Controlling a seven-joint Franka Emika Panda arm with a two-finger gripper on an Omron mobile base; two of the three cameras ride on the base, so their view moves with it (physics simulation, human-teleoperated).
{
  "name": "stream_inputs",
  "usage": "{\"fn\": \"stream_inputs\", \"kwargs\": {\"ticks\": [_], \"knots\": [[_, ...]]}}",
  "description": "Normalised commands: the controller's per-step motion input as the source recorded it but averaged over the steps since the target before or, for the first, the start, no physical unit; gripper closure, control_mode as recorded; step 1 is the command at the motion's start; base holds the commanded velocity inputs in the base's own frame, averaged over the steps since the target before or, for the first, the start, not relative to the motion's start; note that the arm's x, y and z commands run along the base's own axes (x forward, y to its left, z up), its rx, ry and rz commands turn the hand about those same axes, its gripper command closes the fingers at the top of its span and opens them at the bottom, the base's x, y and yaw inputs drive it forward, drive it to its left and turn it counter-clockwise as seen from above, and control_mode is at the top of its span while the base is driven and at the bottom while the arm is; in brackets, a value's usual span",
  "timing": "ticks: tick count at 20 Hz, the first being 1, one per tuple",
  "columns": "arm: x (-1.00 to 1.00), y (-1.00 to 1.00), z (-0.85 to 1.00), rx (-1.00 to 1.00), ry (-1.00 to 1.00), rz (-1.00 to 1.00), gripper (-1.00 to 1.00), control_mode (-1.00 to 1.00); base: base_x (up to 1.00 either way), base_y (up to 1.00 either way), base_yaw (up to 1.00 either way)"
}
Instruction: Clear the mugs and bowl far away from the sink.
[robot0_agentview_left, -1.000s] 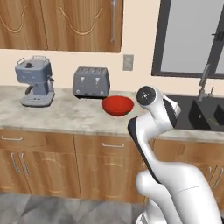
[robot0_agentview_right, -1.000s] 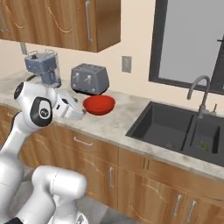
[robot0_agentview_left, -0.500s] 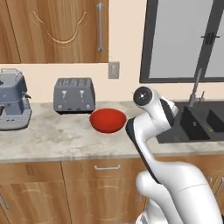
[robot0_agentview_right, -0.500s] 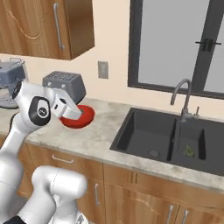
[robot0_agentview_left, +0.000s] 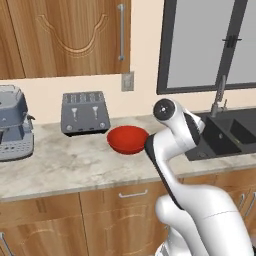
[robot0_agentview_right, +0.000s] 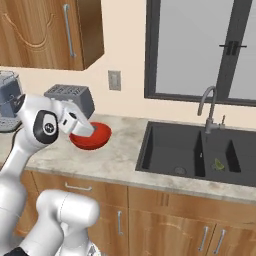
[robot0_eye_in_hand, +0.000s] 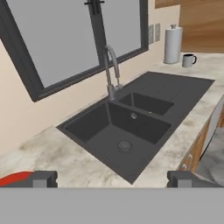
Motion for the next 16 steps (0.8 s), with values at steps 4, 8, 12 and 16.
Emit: {"fn": "stream_inputs", "kwargs": {"ticks": [4, 8, 12, 16], "knots": [[0.00, 0.00, 0.00, 0.00, 0.00, 0.00, -1.00, 1.00, 0.22, 0.00, 0.00], [0.00, 0.00, 0.00, 0.00, 0.00, 0.00, -1.00, 1.00, 0.54, 0.00, -0.01], [0.00, 0.00, 0.00, 0.00, 0.00, 0.00, -1.00, 1.00, 0.54, 0.03, -0.01], [0.00, 0.00, 0.00, 0.00, 0.00, 0.00, -1.00, 1.00, 0.66, 0.05, -0.02]]}}
